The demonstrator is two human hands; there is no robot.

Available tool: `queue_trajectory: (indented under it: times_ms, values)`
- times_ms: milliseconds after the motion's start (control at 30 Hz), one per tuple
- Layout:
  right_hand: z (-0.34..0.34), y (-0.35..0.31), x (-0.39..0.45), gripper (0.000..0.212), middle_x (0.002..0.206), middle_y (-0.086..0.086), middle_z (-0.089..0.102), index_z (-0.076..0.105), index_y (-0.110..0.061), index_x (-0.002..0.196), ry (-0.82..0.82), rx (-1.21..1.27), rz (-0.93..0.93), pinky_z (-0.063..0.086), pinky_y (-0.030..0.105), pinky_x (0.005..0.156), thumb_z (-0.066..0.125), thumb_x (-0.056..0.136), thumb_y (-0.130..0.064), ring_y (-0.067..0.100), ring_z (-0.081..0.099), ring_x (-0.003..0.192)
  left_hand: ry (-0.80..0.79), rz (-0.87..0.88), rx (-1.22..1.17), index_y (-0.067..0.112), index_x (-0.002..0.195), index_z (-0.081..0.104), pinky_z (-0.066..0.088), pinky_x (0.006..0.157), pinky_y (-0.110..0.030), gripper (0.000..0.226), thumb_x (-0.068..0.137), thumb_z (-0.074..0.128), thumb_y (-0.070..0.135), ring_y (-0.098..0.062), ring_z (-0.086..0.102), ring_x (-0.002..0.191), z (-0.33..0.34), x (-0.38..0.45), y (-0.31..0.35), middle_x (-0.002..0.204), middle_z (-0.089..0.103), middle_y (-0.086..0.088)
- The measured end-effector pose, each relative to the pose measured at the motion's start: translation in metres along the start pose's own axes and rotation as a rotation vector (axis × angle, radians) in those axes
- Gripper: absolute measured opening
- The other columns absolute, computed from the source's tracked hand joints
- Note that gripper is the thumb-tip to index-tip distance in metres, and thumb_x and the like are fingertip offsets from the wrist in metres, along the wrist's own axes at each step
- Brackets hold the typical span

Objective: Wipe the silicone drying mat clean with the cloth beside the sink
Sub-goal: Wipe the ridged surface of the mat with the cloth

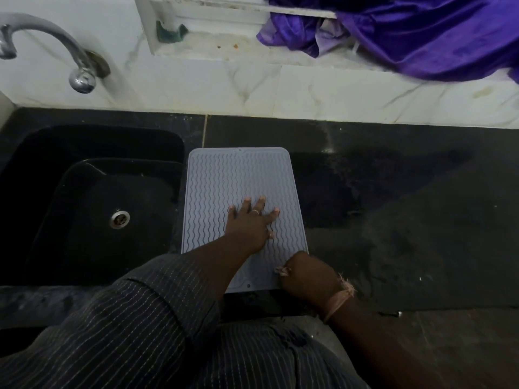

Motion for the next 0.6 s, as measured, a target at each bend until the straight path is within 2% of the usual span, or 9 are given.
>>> queue_trajectory:
  times_ms: [100,167,200,267,333,400,500,600]
  values:
    - [0.000,0.002,0.009,0.038,0.095,0.005,0.069,0.064,-0.013,0.101,-0.125,0.028,0.030,0.059,0.033,0.075,0.064,0.084,-0.047,0.020,0.069,0.085,-0.009,-0.006,0.006,0.047,0.159,0.005,-0.003,0.122,-0.063,0.068,0.103,0.042,0.054,-0.033,-0.016,0.155,0.001,0.000,-0.001,0.170,-0.014,0.002]
    - [0.000,0.005,0.016,0.040,0.088,0.003,0.070,0.066,-0.015,0.094,-0.226,0.068,0.029,0.061,0.035,0.072,0.063,0.076,-0.051,0.017,0.069,0.077,-0.013,-0.008,0.018,0.047,0.159,0.003,-0.003,0.122,-0.063,0.069,0.103,0.042,0.055,-0.033,-0.016,0.155,0.001,0.000,-0.001,0.170,-0.015,0.002]
    - [-0.001,0.009,0.021,0.039,0.083,0.002,0.071,0.067,-0.015,0.088,-0.252,0.104,0.040,0.060,0.033,0.068,0.064,0.073,-0.051,0.016,0.069,0.073,-0.012,-0.010,0.021,0.047,0.159,0.003,-0.003,0.122,-0.063,0.069,0.103,0.041,0.055,-0.033,-0.016,0.155,0.001,0.001,-0.001,0.170,-0.015,0.002]
    - [-0.013,0.011,0.029,0.028,0.067,0.000,0.067,0.064,-0.015,0.068,-0.203,0.183,0.064,0.050,0.025,0.054,0.066,0.076,-0.042,0.012,0.064,0.060,-0.004,-0.012,0.036,0.047,0.159,0.004,-0.002,0.121,-0.063,0.069,0.102,0.041,0.057,-0.033,-0.015,0.155,0.002,0.002,-0.001,0.170,-0.013,0.001]
    - [-0.027,0.005,0.032,0.036,0.055,-0.004,0.059,0.057,-0.016,0.054,-0.044,0.220,0.029,0.042,0.024,0.051,0.065,0.083,-0.037,0.009,0.055,0.050,0.014,-0.009,0.054,0.046,0.159,0.005,0.000,0.121,-0.065,0.068,0.102,0.040,0.058,-0.035,-0.012,0.155,0.003,0.003,-0.001,0.170,-0.011,0.000]
    - [-0.030,-0.004,0.028,0.044,0.057,-0.006,0.055,0.052,-0.018,0.054,0.082,0.175,-0.031,0.039,0.025,0.054,0.060,0.089,-0.043,0.010,0.053,0.053,0.020,-0.007,0.063,0.046,0.159,0.004,0.000,0.121,-0.065,0.068,0.102,0.039,0.058,-0.036,-0.012,0.155,0.004,0.004,-0.001,0.170,-0.011,-0.001]
    - [-0.007,-0.009,0.012,0.043,0.062,-0.006,0.057,0.053,-0.023,0.058,0.066,0.154,-0.078,0.041,0.024,0.056,0.053,0.094,-0.046,0.013,0.058,0.057,0.011,-0.005,0.058,0.046,0.160,0.002,-0.002,0.121,-0.064,0.068,0.103,0.038,0.057,-0.035,-0.014,0.155,0.004,0.002,-0.001,0.170,-0.013,0.000]
    - [0.003,-0.004,-0.006,0.042,0.069,-0.001,0.063,0.065,-0.014,0.068,0.068,0.120,-0.033,0.048,0.028,0.059,0.053,0.094,-0.045,0.016,0.062,0.062,0.000,-0.004,0.046,0.046,0.160,0.002,-0.003,0.121,-0.064,0.067,0.104,0.037,0.055,-0.034,-0.015,0.155,0.003,0.001,-0.001,0.170,-0.014,0.001]
Point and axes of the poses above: each hand's wrist, its own x-axis towards the middle knuckle, its own z-axis out of the palm, y = z × x, the point moved 6 cm from there along x, towards the middle knuckle
